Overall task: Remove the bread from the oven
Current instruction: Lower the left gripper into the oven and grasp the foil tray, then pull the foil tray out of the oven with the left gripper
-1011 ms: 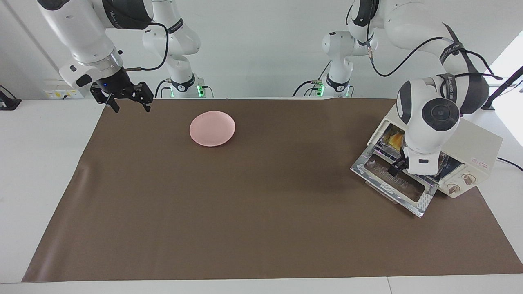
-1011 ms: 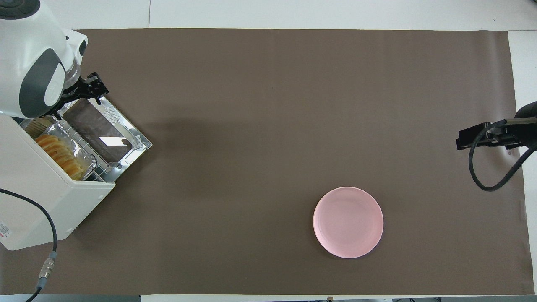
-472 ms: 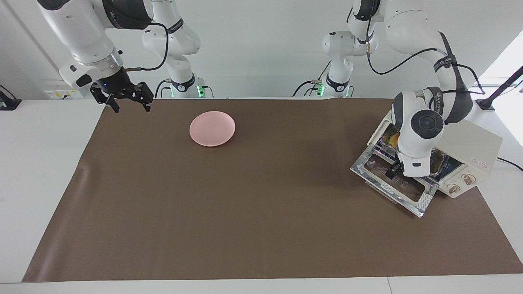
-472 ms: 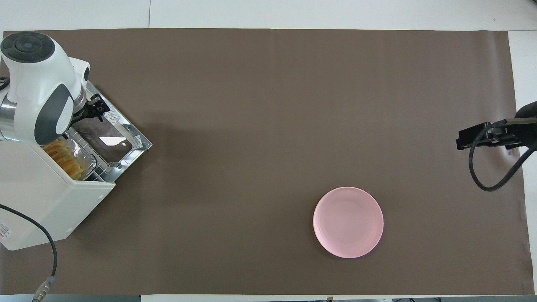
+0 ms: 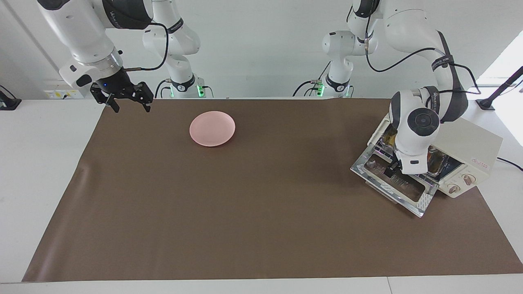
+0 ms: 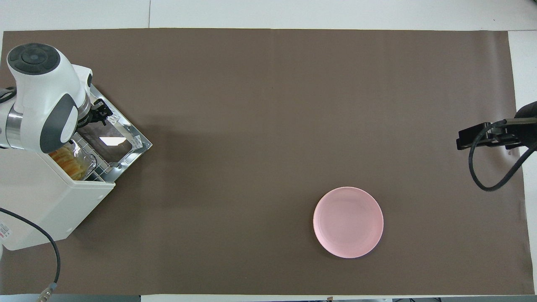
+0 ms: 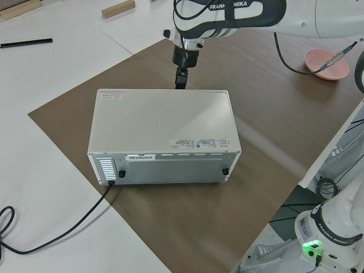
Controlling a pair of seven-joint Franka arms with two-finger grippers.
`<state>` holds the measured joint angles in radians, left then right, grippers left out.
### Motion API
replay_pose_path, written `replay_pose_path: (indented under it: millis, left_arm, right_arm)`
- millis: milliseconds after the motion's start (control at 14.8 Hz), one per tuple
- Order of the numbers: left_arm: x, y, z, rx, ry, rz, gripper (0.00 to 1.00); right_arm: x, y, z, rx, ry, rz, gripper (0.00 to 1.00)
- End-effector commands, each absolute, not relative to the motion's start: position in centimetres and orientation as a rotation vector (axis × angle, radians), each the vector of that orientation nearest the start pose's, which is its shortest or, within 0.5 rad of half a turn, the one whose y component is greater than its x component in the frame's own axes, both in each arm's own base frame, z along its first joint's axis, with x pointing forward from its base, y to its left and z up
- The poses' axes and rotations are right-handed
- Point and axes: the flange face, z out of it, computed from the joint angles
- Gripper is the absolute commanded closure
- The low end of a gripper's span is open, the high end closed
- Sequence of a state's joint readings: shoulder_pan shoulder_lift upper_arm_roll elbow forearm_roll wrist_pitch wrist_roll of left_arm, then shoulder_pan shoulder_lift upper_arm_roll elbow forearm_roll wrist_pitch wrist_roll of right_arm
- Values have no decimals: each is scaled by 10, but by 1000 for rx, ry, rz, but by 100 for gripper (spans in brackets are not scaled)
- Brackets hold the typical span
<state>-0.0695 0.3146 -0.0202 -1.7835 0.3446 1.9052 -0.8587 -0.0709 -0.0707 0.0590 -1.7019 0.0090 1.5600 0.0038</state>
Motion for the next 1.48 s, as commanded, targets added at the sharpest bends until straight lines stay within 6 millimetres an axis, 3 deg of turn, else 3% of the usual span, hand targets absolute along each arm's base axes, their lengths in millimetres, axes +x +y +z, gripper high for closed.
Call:
replay_pose_path:
  millis: [0, 67, 135, 202, 472, 742, 876, 1146, 1348, 1416]
  left_arm:
    - [610, -29, 357, -2624, -860, 12, 39]
    - [608, -28, 357, -2623, -857, 18, 58]
    - [608, -28, 357, -2624, -853, 19, 94]
    - [610, -29, 358, -2629, -840, 18, 100]
    - [630, -55, 373, -2708, -698, -33, 100]
    - [667, -137, 406, -2900, -514, -102, 100]
    - [666, -185, 412, -2981, -460, -102, 100]
    - [621, -300, 409, -3041, -214, -75, 100]
    - [569, -380, 401, -3069, -31, -12, 100]
    - [550, -398, 393, -3059, 29, 12, 100]
  right_arm:
    - [528, -8, 601, -3151, -4, 119, 0]
    - [528, -8, 601, -3151, 0, 119, 0]
    - [528, -8, 601, -3151, 0, 121, 0]
    - [528, -8, 601, -3151, -4, 119, 0]
    - [528, -8, 601, -3151, 0, 121, 0]
    - [528, -8, 601, -3151, -2, 121, 0]
    - [528, -8, 601, -3151, -4, 119, 0]
    - [528, -8, 601, -3151, -2, 119, 0]
    - [528, -8, 601, -3151, -2, 121, 0]
    - [528, -8, 601, -3151, -4, 121, 0]
